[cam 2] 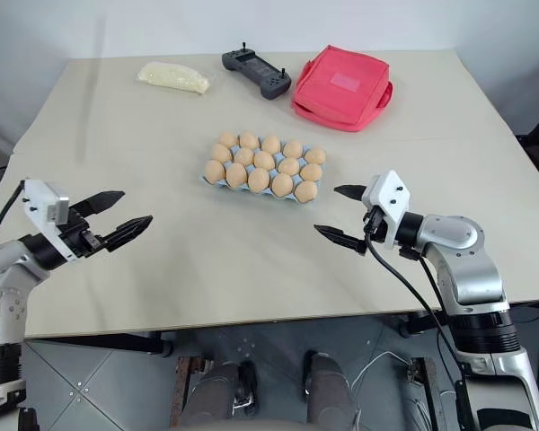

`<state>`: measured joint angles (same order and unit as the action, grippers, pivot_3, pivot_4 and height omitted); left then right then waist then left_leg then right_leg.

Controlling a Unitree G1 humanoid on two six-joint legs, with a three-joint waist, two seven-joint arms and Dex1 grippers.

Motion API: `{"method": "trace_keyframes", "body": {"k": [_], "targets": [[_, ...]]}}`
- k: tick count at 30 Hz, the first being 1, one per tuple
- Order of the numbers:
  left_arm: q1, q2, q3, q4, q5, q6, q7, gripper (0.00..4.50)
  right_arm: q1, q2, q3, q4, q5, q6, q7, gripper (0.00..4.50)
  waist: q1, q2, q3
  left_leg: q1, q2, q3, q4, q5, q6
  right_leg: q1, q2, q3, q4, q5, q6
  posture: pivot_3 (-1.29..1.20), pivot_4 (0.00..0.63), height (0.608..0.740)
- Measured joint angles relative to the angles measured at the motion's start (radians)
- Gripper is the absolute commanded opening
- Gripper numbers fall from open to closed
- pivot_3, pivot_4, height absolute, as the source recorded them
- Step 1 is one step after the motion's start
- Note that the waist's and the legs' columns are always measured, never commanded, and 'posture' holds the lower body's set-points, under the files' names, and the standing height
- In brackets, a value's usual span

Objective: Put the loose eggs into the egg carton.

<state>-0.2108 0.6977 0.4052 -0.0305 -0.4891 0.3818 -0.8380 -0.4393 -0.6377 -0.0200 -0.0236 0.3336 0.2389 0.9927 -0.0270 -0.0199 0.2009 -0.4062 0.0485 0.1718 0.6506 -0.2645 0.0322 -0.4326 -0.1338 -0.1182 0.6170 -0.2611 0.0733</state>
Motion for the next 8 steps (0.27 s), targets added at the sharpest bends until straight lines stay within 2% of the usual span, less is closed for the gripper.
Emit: {"method": "trace_keyframes", "body": {"k": [8], "targets": [[0.034,-0.015,0.021,-0.049,-0.029,0.019,0.036,4.41,-0.009,-0.001,0.005,0.015,-0.002,0.0,0.017,4.5,-0.001,0.0,0.0,0.0,0.0,0.001,-0.001,0.0,-0.001,-0.001,0.001,0.0,-0.001,0.0,0.0,0.0,0.15,0.74]]}}
